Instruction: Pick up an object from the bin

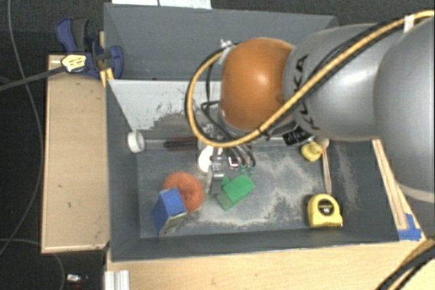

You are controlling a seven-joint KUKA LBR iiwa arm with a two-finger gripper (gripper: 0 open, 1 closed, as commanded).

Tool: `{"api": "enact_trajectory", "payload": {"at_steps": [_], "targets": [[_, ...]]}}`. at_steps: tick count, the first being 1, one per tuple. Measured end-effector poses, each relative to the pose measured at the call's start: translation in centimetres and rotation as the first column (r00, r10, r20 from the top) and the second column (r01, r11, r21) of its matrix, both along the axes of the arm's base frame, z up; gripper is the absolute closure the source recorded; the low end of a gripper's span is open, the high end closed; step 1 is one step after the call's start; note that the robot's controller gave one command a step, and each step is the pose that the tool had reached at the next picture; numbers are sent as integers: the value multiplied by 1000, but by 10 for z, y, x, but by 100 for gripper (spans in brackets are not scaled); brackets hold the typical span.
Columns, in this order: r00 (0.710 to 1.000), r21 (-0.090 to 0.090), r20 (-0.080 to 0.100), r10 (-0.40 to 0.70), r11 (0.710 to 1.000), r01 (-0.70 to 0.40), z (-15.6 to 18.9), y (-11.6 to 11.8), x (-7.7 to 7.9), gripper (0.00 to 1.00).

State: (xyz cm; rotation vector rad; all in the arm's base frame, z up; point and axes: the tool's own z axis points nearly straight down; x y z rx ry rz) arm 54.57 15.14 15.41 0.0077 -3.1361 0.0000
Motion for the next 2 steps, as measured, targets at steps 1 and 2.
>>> {"api": "enact_trajectory", "payload": {"at_steps": [1,2], "targets": [[1000,1,8,-4,1000,4,4,-1,2,0],[998,2,8,-69,998,69,-11,-41,-3,0]]}}
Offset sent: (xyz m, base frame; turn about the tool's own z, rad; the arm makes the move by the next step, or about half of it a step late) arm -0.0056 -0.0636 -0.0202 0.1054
